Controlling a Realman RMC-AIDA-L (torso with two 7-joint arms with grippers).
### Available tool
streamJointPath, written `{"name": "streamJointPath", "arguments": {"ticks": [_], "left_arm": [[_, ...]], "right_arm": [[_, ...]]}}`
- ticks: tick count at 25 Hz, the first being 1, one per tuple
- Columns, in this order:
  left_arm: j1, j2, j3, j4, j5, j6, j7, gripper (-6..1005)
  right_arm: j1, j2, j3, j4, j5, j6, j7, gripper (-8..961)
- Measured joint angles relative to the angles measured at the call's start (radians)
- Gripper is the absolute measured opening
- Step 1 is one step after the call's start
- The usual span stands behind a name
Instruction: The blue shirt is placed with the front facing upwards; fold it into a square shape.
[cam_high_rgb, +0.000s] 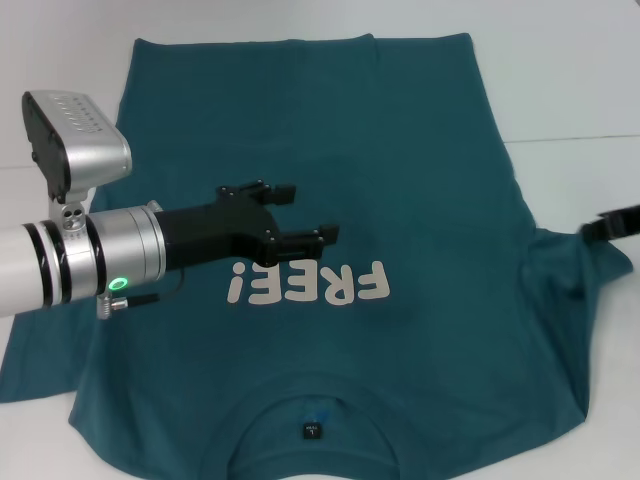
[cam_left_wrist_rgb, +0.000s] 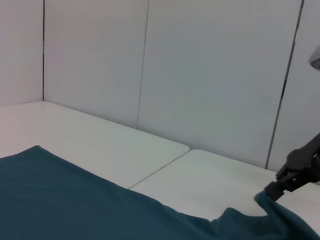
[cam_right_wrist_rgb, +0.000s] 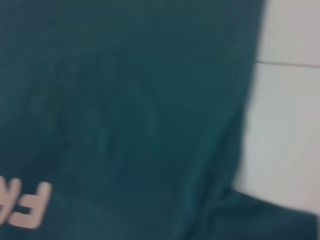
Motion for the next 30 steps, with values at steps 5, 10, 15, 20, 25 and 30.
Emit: {"name": "streamJointPath", "arguments": {"ticks": [5, 10, 15, 20, 25, 30], "left_arm": [[0.000, 0.000, 0.000, -0.003, -0.001, 0.000, -0.001, 875], [0.003, -0.001, 0.000, -0.007, -0.003, 0.001, -0.001, 874], [0.006, -0.001, 0.000, -0.007, -0.004, 0.000, -0.001, 874], [0.007, -0.002, 0.000, -0.008, -0.005, 0.000, -0.001, 874], [0.007, -0.004, 0.000, -0.009, -0.005, 0.001, -0.001, 875], [0.007, -0.005, 0.000, -0.019, -0.005, 0.001, 0.002, 875]], "right_arm": [[0.040, 0.036, -0.030, -0.001, 0.018, 0.004, -0.041, 35], [0.060, 0.046, -0.125, 0.021, 0.043, 0.029, -0.058, 37], [0.061, 0.048, -0.264, 0.046, 0.095, 0.063, -0.059, 39], [0.059, 0.053, -0.388, 0.057, 0.143, 0.099, -0.061, 41], [0.070, 0.053, -0.468, 0.109, 0.167, 0.126, -0.064, 43], [0.077, 0.053, -0.499, 0.141, 0.175, 0.136, -0.068, 45]]}}
